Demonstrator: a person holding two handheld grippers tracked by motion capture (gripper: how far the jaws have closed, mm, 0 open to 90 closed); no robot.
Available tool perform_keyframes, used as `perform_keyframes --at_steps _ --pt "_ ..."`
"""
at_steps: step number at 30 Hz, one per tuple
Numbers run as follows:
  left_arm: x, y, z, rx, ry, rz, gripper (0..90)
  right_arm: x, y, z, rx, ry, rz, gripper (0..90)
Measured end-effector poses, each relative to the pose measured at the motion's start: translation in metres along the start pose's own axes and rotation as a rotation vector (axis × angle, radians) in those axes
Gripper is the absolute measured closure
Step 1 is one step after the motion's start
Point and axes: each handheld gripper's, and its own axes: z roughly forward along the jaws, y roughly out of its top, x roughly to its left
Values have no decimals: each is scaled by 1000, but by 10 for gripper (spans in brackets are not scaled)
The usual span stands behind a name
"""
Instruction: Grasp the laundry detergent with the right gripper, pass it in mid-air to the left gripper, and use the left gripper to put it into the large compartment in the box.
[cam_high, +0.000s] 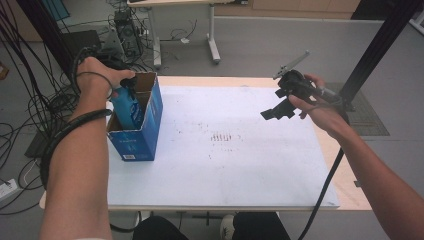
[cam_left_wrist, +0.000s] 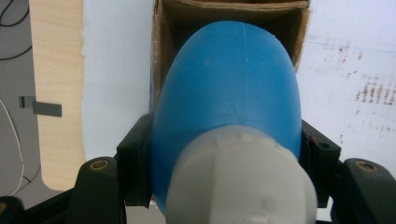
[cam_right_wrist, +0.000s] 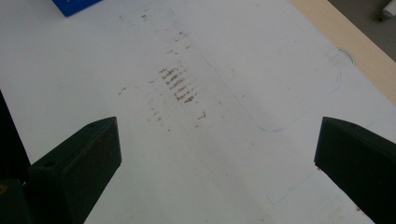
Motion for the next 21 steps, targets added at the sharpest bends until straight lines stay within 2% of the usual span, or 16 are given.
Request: perform_keyframes --at_steps 7,21 --pt "-3 -2 20 -6 9 16 365 -1 -2 3 1 3 2 4" --pt "-5 -4 53 -7 -3 30 365 -5 -8 6 2 5 17 4"
